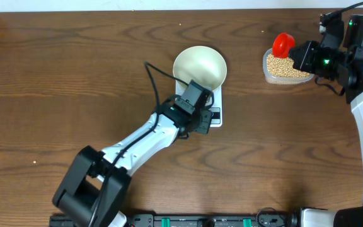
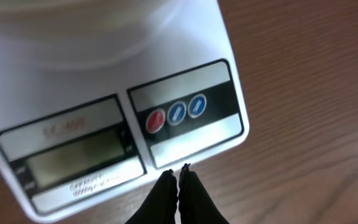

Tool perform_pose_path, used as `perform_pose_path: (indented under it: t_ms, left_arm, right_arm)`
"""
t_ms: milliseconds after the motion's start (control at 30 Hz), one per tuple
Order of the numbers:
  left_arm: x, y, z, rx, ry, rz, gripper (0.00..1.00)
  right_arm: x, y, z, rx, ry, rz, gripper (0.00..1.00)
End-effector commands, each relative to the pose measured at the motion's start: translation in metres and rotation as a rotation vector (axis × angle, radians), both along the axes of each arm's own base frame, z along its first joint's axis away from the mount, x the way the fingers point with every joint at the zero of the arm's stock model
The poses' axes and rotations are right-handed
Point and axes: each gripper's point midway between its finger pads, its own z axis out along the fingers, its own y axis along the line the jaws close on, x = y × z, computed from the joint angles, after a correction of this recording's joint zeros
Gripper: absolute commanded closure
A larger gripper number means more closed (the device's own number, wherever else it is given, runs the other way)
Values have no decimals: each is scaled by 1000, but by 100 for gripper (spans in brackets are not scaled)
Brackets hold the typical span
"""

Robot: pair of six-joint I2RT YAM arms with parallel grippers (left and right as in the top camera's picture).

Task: Scoop item into bowl and weigh 50g on scale
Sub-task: 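Press the scale's tare button with the left gripper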

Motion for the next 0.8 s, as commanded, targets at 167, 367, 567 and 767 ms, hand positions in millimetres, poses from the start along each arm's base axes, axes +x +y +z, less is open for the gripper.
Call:
perform_pose_path:
  t_ms: [167,367,567,767]
  left_arm:
    - [19,4,-8,58,-88,-5,93]
    - [23,1,-21,77,-98,-44,93]
    - [25,6,-34,117,-94,-47,93]
    - [24,6,-48,132,-73,-49,93]
  right_arm:
    - [0,-2,3,-18,-11,5,99]
    - [-1,-2,2,-18,-7,5,99]
    - [-1,-2,2,-18,-7,5,99]
    - [-1,-2,2,-18,-7,5,99]
